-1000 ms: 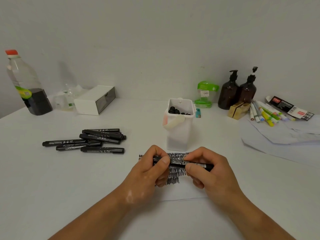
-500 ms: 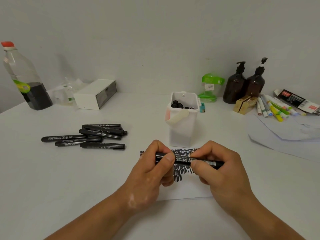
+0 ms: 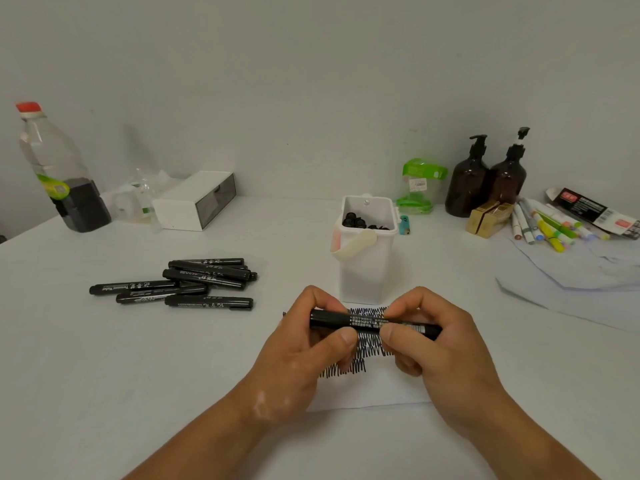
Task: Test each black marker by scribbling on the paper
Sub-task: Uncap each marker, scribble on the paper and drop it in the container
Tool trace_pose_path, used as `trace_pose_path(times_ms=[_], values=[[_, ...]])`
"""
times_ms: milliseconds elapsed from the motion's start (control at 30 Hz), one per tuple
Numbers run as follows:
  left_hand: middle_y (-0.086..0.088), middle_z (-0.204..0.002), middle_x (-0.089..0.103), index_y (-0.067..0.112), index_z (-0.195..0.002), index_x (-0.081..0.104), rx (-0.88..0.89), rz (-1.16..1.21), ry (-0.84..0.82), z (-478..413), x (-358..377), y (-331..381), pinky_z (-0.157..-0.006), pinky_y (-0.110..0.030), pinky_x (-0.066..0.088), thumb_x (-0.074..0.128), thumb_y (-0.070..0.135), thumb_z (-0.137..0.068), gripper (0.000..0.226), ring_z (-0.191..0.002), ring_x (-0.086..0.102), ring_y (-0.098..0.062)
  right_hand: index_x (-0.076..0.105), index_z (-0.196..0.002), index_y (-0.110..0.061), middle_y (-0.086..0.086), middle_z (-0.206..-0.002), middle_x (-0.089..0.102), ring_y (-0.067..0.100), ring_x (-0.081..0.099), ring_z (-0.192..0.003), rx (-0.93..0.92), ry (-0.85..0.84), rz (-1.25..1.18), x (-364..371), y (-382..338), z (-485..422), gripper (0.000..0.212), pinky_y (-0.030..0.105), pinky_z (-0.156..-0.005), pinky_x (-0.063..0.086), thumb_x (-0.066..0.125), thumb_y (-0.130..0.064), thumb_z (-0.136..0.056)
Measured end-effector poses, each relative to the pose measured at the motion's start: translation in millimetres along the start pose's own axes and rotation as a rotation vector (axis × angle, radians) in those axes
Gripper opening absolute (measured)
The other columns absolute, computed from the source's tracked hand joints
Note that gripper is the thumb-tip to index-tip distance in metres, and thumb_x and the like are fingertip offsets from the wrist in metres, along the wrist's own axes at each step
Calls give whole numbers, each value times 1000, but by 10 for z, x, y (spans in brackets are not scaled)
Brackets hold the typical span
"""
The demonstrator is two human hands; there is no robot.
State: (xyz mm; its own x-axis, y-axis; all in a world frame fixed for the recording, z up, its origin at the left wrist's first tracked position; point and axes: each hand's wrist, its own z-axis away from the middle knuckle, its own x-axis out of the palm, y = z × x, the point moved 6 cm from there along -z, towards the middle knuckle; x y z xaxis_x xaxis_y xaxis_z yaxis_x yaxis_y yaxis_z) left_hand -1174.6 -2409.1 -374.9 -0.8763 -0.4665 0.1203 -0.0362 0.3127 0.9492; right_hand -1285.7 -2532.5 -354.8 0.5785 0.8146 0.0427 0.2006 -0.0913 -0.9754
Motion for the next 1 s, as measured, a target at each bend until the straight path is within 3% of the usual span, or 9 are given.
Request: trace_pose_path(times_ms=[133, 233, 400, 467, 567, 633, 733, 833, 1000], values=[[-9, -75, 61, 11, -102, 60, 54, 96, 31, -8, -40, 59, -70, -33, 51, 70, 18, -84, 21, -71, 56, -24, 66, -75, -19, 14, -64, 65, 20, 46, -51, 78, -28, -152, 46, 79, 5, 22, 26, -44, 38, 78, -32, -61], [-7, -78, 65, 18, -104, 68, 52, 107, 95, -2, -61, 48, -70, -31, 51, 72, 24, -83, 23, -74, 59, -22, 71, -77, -19, 20, -78, 72, 19, 59, -59, 149, -94, -269, 136, 132, 29, 22, 26, -48, 46, 83, -31, -63], [-13, -107, 71, 12, -112, 67, 66, 56, 92, -25, -58, 65, -81, -42, 54, 69, 31, -89, 30, -92, 67, -32, 76, -82, -18, 14, -83, 77, 20, 69, -74, 159, -124, -136, 205, 166, 51, 11, 26, -66, 56, 81, -23, -73], [-16, -109, 72, 11, -112, 66, 72, 50, 71, -24, -62, 80, -86, -38, 55, 65, 27, -92, 26, -99, 69, -33, 78, -83, -15, 7, -90, 80, 14, 73, -78, 140, -128, -66, 214, 161, 59, 12, 23, -70, 57, 79, -21, -73], [-10, -95, 74, 18, -108, 67, 68, -53, 65, -14, -94, 111, -83, -29, 55, 66, 31, -89, 23, -92, 70, -24, 78, -86, -13, 0, -86, 79, 8, 70, -72, 84, -87, 18, 159, 80, 49, 19, 17, -63, 51, 85, -19, -69], [-6, -91, 73, 24, -105, 70, 42, -161, 59, -12, -117, 109, -76, -26, 53, 68, 37, -86, 22, -82, 66, -19, 77, -89, -17, 2, -73, 71, 13, 61, -63, 53, -49, 5, 96, 32, 41, 27, 22, -57, 48, 90, -22, -66], [-1, -89, 71, 29, -104, 72, 10, -317, 34, -18, -133, 84, -66, -23, 46, 68, 35, -89, 17, -70, 54, -11, 76, -100, -25, 10, -71, 66, 17, 57, -60, 2, -55, -27, 45, -30, 36, 30, 26, -52, 46, 87, -22, -73], [-3, -92, 70, 32, -108, 72, -9, -415, -33, -9, -108, 55, -65, -25, 44, 66, 31, -92, 17, -68, 52, -8, 73, -110, -36, 4, -76, 68, 12, 62, -64, -72, -109, 137, 21, -85, 55, 32, 21, -59, 49, 74, -21, -81], [-7, -94, 70, 30, -111, 72, -32, -415, -127, 10, -71, 32, -71, -33, 49, 64, 36, -94, 19, -75, 58, -21, 73, -103, -42, -5, -85, 72, 19, 65, -74, -226, -154, 583, -1, -275, 81, 26, 25, -67, 52, 78, -25, -85]])
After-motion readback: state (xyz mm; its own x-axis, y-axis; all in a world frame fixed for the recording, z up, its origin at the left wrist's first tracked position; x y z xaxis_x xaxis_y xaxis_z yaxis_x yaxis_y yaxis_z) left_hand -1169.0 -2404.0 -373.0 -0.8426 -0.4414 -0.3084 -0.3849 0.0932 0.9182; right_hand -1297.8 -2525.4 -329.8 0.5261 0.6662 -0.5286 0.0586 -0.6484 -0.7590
